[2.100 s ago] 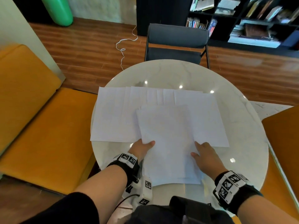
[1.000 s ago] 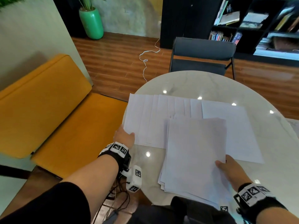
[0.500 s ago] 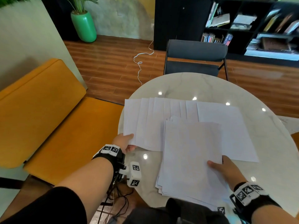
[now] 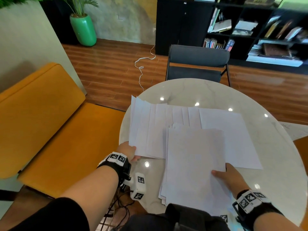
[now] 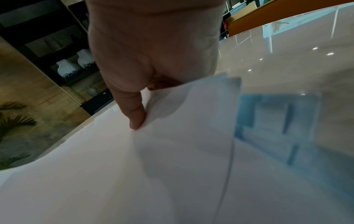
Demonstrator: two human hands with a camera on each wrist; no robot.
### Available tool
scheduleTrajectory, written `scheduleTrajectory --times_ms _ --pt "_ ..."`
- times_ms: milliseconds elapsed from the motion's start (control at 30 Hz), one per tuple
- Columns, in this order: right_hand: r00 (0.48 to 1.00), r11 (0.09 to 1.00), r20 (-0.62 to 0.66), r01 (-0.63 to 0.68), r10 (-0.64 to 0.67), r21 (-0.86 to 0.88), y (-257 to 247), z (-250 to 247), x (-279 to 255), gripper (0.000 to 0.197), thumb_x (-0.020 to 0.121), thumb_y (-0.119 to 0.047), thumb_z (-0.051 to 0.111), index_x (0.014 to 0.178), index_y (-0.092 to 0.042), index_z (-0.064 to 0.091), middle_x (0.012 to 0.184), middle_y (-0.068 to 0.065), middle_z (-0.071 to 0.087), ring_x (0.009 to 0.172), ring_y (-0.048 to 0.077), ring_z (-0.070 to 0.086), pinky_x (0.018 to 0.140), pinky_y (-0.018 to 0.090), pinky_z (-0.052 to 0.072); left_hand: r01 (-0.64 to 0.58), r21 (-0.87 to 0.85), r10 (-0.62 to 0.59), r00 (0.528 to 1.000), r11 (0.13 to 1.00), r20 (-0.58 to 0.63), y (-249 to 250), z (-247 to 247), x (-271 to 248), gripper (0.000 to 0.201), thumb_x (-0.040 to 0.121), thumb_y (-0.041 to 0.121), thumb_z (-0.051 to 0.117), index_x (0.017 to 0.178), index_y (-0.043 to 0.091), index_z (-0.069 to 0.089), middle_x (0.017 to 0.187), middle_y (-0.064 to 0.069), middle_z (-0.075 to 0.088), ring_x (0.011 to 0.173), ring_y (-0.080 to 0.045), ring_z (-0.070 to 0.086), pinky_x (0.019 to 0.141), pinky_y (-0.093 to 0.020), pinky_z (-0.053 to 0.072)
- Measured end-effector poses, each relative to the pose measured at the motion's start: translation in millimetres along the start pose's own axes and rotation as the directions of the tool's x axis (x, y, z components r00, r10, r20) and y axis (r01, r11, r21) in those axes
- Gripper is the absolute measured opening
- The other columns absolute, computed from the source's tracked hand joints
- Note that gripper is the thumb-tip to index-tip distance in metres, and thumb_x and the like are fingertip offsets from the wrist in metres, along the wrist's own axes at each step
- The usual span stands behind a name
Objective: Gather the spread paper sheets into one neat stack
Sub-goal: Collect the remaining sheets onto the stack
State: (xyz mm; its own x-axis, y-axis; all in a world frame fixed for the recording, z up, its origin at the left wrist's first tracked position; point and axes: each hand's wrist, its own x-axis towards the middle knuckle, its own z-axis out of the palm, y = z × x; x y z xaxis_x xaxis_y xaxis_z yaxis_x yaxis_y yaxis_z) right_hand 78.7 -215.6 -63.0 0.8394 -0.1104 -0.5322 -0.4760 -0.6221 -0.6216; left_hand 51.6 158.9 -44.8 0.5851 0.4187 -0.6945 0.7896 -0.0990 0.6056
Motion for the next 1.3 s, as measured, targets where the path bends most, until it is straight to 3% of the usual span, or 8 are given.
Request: scheduleTrajectory --times_ms 133,267,400,467,666,900,1233,1300 --pt "1.000 1.000 -0.011 0.000 0.000 0.000 0.9 0.7 0.5 0.036 0.079 -0.022 0.073 0.104 -0.006 0.054 0.102 0.014 0.064 0.095 0.035 0.061 0.092 0.051 0.049 -0.081 0.048 0.086 0.989 0.996 -0.121 -0.5 -21.5 8.6 0.013 0.091 0.009 0.050 0.101 0.006 0.058 0.100 -0.021 0.070 0.093 -0.039 0.069 0.085 -0.049 0.057" --pt "1.000 1.000 -0.008 0.001 -0.001 0.007 0.1 0.4 -0.5 0.034 0.078 -0.020 0.072 0.103 -0.005 0.054 0.100 0.015 0.065 0.093 0.035 0.062 0.090 0.051 0.049 -0.110 0.176 0.161 0.937 0.978 -0.310 17.7 -47.0 -2.1 0.019 0.092 0.017 0.050 0.097 0.003 0.061 0.097 -0.016 0.066 0.079 -0.033 0.059 0.062 -0.036 0.049" --pt "1.000 1.000 -0.012 0.005 -0.005 0.004 -3.9 0.2 -2.7 0.032 0.079 -0.018 0.070 0.103 -0.004 0.055 0.098 0.014 0.065 0.091 0.033 0.062 0.088 0.047 0.050 -0.138 0.047 0.146 0.901 0.989 -0.408 32.1 -74.2 6.9 0.024 0.090 0.021 0.051 0.105 0.004 0.059 0.108 -0.019 0.069 0.098 -0.037 0.067 0.087 -0.047 0.056" --pt "1.000 1.000 0.000 0.006 -0.006 0.013 -3.2 -0.2 -2.7 0.034 0.077 -0.019 0.071 0.104 -0.006 0.056 0.099 0.014 0.066 0.092 0.033 0.062 0.089 0.048 0.051 -0.143 0.023 0.138 0.883 0.989 -0.448 42.5 -81.5 -3.1 0.019 0.092 0.019 0.048 0.104 0.005 0.056 0.102 -0.015 0.070 0.092 -0.029 0.069 0.079 -0.042 0.057" --pt "1.000 1.000 0.001 0.023 -0.023 -0.006 1.0 0.2 0.9 0.037 0.079 -0.022 0.071 0.109 -0.005 0.056 0.104 0.015 0.066 0.094 0.034 0.063 0.089 0.048 0.051 -0.311 -0.292 0.171 0.891 0.904 -0.420 55.6 -56.0 -36.0 0.027 0.095 0.013 0.041 0.117 0.005 0.055 0.099 -0.012 0.068 0.060 -0.014 0.061 0.053 -0.024 0.047" --pt "0.998 0.999 0.027 0.050 -0.049 -0.009 4.9 -4.1 3.0 0.036 0.085 -0.022 0.065 0.113 -0.003 0.055 0.108 0.016 0.064 0.100 0.034 0.061 0.092 0.046 0.049 -0.363 -0.465 0.219 0.916 0.807 -0.337 52.7 -7.6 -59.4 0.017 0.097 0.020 0.045 0.110 0.017 0.055 0.098 -0.002 0.067 0.070 -0.011 0.066 0.057 -0.022 0.050" --pt "0.991 0.996 0.102 0.081 -0.084 0.038 15.7 -15.7 5.2 0.025 0.089 -0.018 0.054 0.108 -0.001 0.057 0.105 0.020 0.065 0.096 0.036 0.062 0.090 0.049 0.050 -0.233 -0.197 0.229 0.973 0.952 -0.041 16.4 63.9 -91.2 0.019 0.098 0.014 0.044 0.115 0.013 0.053 0.097 -0.009 0.066 0.065 -0.015 0.064 0.051 -0.023 0.048" --pt "0.988 0.996 0.129 0.084 -0.087 0.022 17.1 -20.2 2.9 0.025 0.091 -0.019 0.052 0.107 -0.001 0.056 0.104 0.020 0.064 0.095 0.034 0.061 0.084 0.042 0.050 -0.182 -0.155 0.188 0.982 0.971 0.027 -0.4 77.8 -95.1 0.013 0.097 0.011 0.044 0.102 0.011 0.055 0.086 -0.007 0.066 0.055 -0.011 0.066 0.053 -0.025 0.047"
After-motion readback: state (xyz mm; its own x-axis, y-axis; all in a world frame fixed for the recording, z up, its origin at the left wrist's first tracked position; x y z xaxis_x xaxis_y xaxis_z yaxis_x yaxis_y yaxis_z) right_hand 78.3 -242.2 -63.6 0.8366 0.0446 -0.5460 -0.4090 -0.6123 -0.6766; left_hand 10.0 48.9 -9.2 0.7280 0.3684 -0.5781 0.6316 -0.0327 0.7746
